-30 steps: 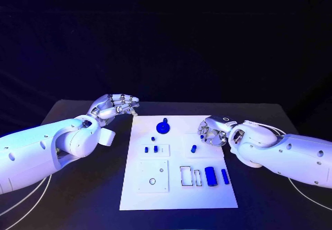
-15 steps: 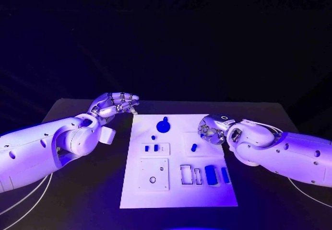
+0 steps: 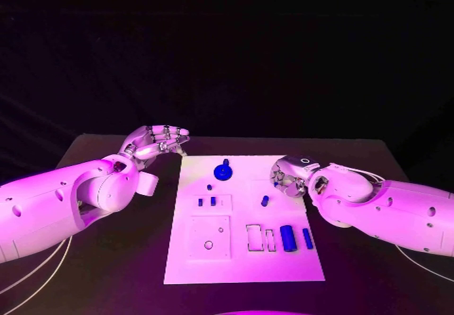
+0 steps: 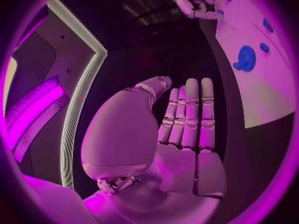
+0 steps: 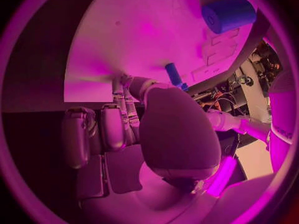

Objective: Assemble the parts on the task board

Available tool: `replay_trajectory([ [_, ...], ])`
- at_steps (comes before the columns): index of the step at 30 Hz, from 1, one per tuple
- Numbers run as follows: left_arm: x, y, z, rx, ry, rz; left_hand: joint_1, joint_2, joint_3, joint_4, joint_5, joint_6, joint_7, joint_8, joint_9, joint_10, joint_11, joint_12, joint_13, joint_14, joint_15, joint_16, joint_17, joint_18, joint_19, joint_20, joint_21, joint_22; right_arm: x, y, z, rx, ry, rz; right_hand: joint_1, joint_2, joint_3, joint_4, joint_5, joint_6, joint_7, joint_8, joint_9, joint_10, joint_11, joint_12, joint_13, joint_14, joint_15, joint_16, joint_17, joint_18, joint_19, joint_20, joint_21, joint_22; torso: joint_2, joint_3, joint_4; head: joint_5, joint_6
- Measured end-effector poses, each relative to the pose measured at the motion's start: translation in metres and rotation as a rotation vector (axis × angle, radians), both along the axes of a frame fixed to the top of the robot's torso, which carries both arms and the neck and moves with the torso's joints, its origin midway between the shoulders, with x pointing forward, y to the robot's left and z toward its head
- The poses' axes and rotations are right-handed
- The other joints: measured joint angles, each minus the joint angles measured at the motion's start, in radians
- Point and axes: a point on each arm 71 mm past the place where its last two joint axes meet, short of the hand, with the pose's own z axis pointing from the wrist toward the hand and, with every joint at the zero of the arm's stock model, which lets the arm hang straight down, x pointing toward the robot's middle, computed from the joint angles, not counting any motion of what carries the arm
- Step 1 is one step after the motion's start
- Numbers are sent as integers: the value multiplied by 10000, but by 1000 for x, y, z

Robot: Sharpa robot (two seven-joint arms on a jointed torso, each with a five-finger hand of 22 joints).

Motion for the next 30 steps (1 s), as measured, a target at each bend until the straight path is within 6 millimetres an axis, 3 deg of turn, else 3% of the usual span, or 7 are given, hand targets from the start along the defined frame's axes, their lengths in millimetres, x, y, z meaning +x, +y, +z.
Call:
replay_trajectory([
  [13,0,0,0,23,-18,124,0,0,-56,0,0,-87,86,0,-9,-214,71,0,-10,-177,35,0,-1,0,-144,73,0,34,-4,1,-1,58,-306,-67,-256,63,259,-367,184,53,-49,41,112,99,97,-133,-33,37,-34,0,14,0,-36,-36,0,-1,1,6,-5,-8,-18],
  [30,2,1,-1,48,-19,197,0,0,-55,-1,1,-124,123,0,-18,-358,73,0,-29,-214,72,0,-3,-1,-177,108,-1,33,-12,-3,16,722,-965,-73,-334,38,312,-421,185,120,-49,80,135,134,131,-195,3,0,-70,0,24,0,-36,-35,39,-3,-5,0,-4,-31,9],
])
